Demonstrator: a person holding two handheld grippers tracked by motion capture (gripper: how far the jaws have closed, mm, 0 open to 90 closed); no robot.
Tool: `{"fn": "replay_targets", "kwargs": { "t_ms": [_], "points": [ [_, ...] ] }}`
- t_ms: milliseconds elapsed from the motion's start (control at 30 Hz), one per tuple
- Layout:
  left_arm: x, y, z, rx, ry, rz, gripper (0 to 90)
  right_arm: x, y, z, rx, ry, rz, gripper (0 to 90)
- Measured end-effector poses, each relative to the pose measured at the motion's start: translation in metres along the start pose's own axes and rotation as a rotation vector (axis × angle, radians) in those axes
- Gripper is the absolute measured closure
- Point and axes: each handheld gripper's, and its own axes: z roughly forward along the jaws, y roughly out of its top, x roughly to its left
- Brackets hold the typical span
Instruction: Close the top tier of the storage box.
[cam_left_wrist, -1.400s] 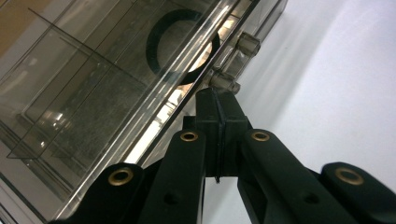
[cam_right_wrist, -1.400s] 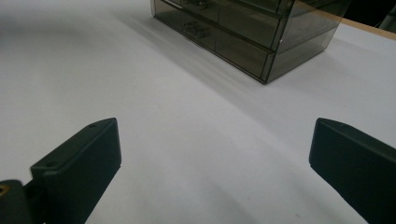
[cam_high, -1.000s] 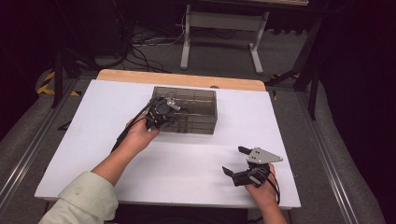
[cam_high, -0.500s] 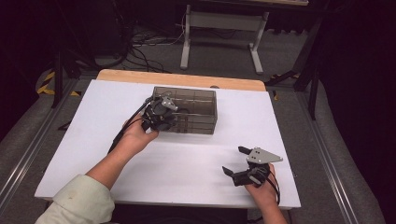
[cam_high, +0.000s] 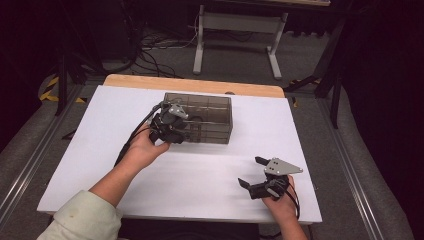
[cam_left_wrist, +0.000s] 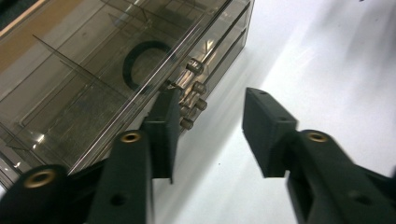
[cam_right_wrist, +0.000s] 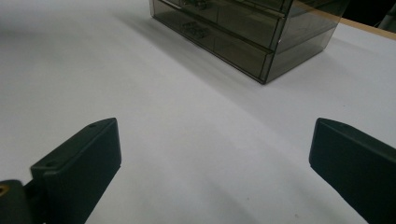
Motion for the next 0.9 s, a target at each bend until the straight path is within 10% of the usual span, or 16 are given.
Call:
{"fn": "replay_targets", "kwargs": {
  "t_ms": [600,900],
  "points": [
    [0.005,-0.035,-0.038,-0.176,-0.069,-0.052,8.7,0.000,0.001,0.001,0.001,0.003,-0.003,2.7],
    [0.003,-0.067,-0.054,-0.290,-0.048,-0.071,0.0,0.001,0.001,0.001,0.003,0.002,-0.003,2.8]
  ]
}}
